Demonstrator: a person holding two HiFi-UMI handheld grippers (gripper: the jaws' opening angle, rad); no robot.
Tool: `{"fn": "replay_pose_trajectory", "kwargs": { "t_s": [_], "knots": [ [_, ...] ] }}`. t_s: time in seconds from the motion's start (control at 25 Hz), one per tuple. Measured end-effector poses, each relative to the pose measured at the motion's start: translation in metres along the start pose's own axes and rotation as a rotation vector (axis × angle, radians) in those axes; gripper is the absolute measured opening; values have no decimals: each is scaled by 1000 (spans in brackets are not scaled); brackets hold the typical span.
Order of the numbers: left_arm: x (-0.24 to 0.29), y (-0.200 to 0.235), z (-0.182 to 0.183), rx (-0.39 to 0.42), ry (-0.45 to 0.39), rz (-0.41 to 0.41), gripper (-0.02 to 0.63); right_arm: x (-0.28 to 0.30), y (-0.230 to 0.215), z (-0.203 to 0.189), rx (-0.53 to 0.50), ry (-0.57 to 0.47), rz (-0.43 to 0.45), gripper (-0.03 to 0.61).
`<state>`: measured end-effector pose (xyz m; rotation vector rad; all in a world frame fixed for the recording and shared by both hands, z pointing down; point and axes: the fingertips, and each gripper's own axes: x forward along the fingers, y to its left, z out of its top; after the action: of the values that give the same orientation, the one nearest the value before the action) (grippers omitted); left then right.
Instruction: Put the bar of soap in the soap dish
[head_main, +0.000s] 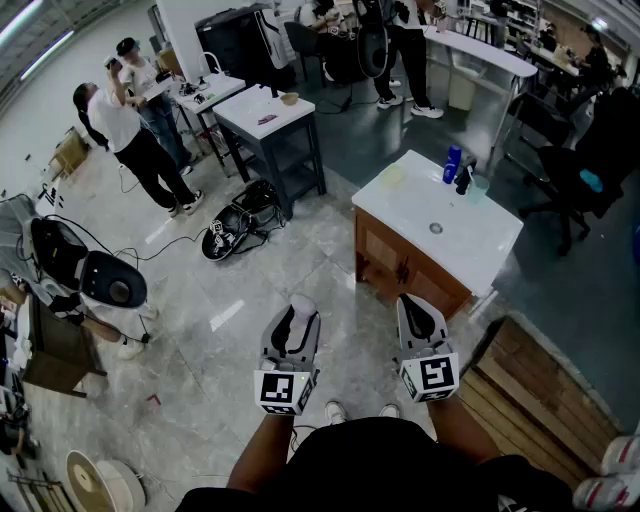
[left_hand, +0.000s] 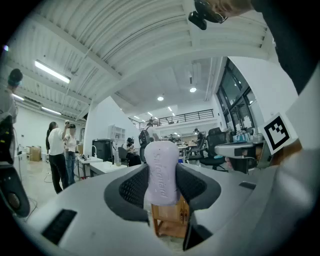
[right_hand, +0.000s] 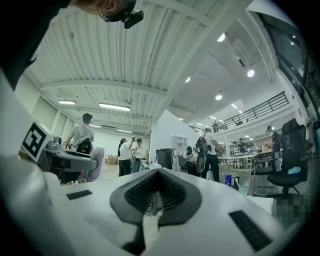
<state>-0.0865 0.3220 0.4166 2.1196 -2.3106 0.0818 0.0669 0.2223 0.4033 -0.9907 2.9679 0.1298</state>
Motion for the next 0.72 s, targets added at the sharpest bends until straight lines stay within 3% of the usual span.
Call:
{"fn": "replay_pose_trajectory", "kwargs": {
  "t_s": [0.16, 0.52, 0.72],
  "knots": [
    [-3, 11, 3, 8, 5, 12, 189, 8, 9, -3, 54, 1, -18, 18],
    [-8, 25, -1, -18, -18, -12, 190, 16, 31, -2, -10, 15, -14, 18],
    [-11, 33, -2, -9, -30, -42, 190, 20, 43, -1, 20, 1, -33, 18]
  ]
}}
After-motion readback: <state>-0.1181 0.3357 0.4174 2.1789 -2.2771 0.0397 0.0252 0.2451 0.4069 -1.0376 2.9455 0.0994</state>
